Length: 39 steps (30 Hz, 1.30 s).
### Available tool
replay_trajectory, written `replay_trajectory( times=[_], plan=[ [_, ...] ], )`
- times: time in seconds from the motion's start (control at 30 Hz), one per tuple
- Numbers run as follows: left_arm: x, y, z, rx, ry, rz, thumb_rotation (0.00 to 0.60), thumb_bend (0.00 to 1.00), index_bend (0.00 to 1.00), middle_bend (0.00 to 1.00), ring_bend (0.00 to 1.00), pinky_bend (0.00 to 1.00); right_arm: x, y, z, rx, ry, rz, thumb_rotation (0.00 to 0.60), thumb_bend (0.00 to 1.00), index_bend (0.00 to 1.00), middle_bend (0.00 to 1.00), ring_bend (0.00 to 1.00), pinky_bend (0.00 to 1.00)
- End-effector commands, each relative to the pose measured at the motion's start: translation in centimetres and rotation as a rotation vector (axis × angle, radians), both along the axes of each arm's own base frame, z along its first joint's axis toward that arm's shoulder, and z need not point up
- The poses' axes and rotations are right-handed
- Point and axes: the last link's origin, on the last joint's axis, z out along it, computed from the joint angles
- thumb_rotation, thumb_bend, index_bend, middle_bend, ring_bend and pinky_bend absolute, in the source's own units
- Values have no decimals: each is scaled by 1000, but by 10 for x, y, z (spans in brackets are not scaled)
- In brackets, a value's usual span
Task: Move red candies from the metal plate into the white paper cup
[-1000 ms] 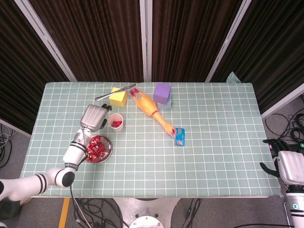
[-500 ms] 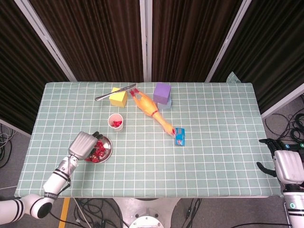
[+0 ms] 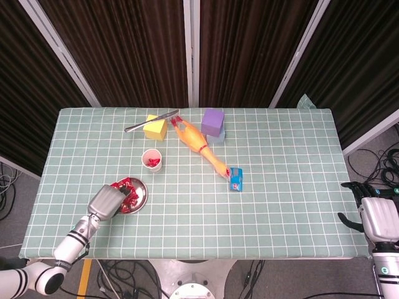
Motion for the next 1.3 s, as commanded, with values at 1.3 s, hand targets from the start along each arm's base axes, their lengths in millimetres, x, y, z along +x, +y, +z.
replay_trajectory(
  times=[1.3],
  plan=[
    [7, 32, -30, -7, 26, 76, 600, 269, 503, 514, 913, 1000, -2, -1, -1, 6, -4, -8, 600, 101, 261, 275, 247, 553]
  ],
)
